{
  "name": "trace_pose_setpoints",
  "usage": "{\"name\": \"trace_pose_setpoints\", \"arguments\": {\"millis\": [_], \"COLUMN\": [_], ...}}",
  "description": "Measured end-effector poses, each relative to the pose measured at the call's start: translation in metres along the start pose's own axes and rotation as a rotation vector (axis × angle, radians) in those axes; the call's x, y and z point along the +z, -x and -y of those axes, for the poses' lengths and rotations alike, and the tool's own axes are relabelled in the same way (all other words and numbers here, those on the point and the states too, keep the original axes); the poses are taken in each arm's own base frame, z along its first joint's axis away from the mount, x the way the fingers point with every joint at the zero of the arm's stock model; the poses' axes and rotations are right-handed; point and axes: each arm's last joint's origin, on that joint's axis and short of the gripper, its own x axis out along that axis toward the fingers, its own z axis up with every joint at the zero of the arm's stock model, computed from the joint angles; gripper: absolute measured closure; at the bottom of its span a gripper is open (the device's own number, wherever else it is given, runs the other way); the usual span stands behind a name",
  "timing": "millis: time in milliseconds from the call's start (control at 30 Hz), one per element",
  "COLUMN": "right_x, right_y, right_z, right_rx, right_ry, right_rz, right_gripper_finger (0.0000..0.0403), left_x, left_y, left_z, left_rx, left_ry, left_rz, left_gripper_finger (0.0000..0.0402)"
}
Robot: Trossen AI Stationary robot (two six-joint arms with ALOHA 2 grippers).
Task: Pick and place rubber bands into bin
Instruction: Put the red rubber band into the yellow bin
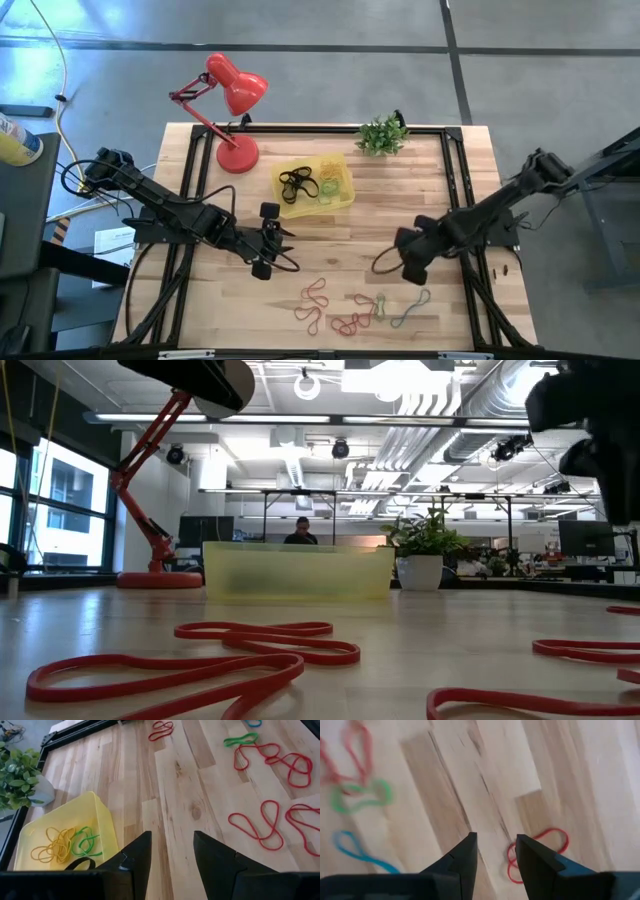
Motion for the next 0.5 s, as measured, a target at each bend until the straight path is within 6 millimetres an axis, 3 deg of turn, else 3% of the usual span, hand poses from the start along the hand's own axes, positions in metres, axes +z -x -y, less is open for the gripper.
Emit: {"name": "trace_pose_setpoints", "arguments": {"millis": [100,267,500], "right_x": [-0.004,-0.032,-0.057], "right_y": [0.008,0.005,-0.009], "right_z": [0.016,0.05,0.071], "right_rx": [0.081,0.198,0.306], "right_ry": [-0.083,-0.312,-0.485], "right_rz": [0.037,0.071,0.087], "right_gripper_finger": [0.0279,0.0279,0.0279], "left_x": [0.0,0.0,0.0], "left_y": [0.0,0.0,0.0], "left_z": [0.0,0.0,0.0], "left_rx": [-0.002,-0.011,-0.011], "left_ry": [0.0,0.001,0.0], "left_rz": [0.0,0.0,-0.001], "left_gripper_finger": [0.0266,0.0266,0.0266]}}
